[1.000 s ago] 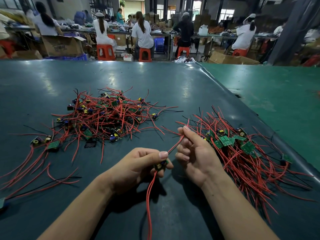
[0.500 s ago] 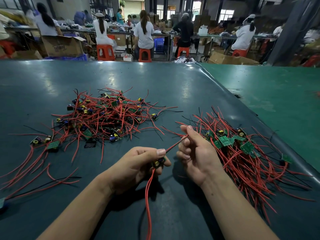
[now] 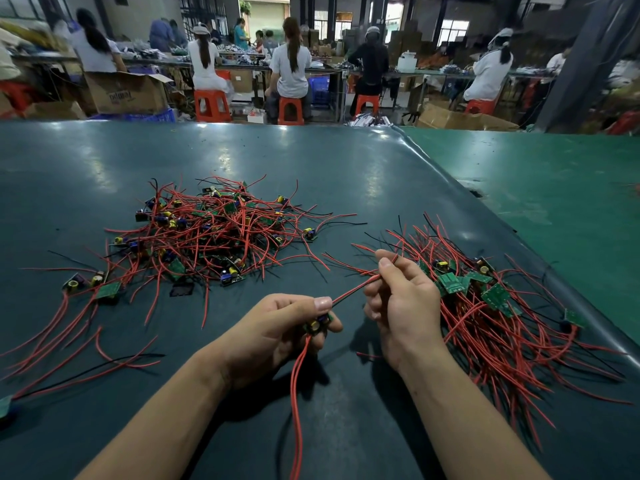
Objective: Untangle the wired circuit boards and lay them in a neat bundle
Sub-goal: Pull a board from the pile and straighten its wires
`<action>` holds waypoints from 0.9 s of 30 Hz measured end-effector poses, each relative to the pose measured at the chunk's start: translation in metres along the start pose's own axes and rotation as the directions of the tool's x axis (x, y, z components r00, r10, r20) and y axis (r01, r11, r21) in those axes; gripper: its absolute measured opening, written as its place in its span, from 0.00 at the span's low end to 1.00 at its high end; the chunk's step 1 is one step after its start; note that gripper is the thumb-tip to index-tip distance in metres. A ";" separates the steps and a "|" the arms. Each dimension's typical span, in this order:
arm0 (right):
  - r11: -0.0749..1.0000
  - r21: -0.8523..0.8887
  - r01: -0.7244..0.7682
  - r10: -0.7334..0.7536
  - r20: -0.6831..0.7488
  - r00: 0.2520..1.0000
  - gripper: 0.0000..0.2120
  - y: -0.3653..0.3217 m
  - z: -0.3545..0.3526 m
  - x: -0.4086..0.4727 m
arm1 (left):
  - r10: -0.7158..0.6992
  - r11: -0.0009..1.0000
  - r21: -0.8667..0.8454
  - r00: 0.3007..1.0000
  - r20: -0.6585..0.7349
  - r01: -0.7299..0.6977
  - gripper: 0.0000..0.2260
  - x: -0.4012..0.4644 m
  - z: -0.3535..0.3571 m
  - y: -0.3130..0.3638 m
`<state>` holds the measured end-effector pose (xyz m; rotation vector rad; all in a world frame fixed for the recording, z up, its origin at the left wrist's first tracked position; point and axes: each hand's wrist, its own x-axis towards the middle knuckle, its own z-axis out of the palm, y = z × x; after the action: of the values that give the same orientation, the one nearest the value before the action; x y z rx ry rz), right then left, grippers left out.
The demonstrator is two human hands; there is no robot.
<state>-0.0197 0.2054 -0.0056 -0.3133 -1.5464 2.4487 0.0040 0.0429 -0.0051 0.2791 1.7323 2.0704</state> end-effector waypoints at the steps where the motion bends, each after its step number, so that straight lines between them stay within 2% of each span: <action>1: 1.000 0.002 0.009 -0.009 -0.003 1.000 0.07 0.001 0.000 0.000 | 0.000 1.000 0.000 1.000 -0.001 0.000 0.13 0.000 0.000 0.000; 7: 0.998 0.017 0.053 -0.052 -0.020 0.998 0.09 0.003 -0.001 0.001 | -0.004 1.000 0.010 1.000 -0.009 0.004 0.14 0.000 0.002 0.002; 11: 0.998 0.043 -0.042 0.041 0.016 0.999 0.06 0.000 0.000 0.002 | -0.007 1.000 -0.006 1.000 -0.010 0.007 0.14 0.000 0.001 0.001; 13: 0.992 0.025 -0.127 0.124 0.092 0.988 0.09 -0.001 0.001 0.000 | -0.007 0.999 -0.031 1.000 -0.028 0.006 0.12 0.001 0.000 0.001; 15: 0.980 -0.085 -0.181 0.196 0.214 0.957 0.12 -0.001 0.003 -0.004 | -0.011 0.995 -0.095 0.998 -0.061 0.005 0.12 0.003 0.001 0.001; 17: 0.961 -0.217 -0.170 0.237 0.335 0.912 0.12 0.001 0.004 -0.010 | -0.011 0.990 -0.142 0.996 -0.089 -0.001 0.15 0.005 0.001 0.001; 19: 0.958 -0.254 -0.133 0.226 0.387 0.894 0.13 0.005 0.006 -0.015 | -0.008 0.988 -0.154 0.996 -0.092 -0.006 0.15 0.005 0.002 0.001; 21: 0.965 -0.247 -0.090 0.182 0.379 0.907 0.14 0.006 0.006 -0.016 | -0.012 0.991 -0.133 0.997 -0.080 0.001 0.15 0.004 0.003 0.002; 27: 0.984 -0.177 -0.016 0.065 0.272 0.960 0.09 0.005 0.004 -0.009 | -0.008 0.996 -0.094 0.998 -0.069 0.002 0.14 0.003 0.003 0.002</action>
<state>-0.0125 0.1973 -0.0085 -0.0295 -1.8902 2.4777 0.0020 0.0466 -0.0026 0.1758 1.6669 2.1749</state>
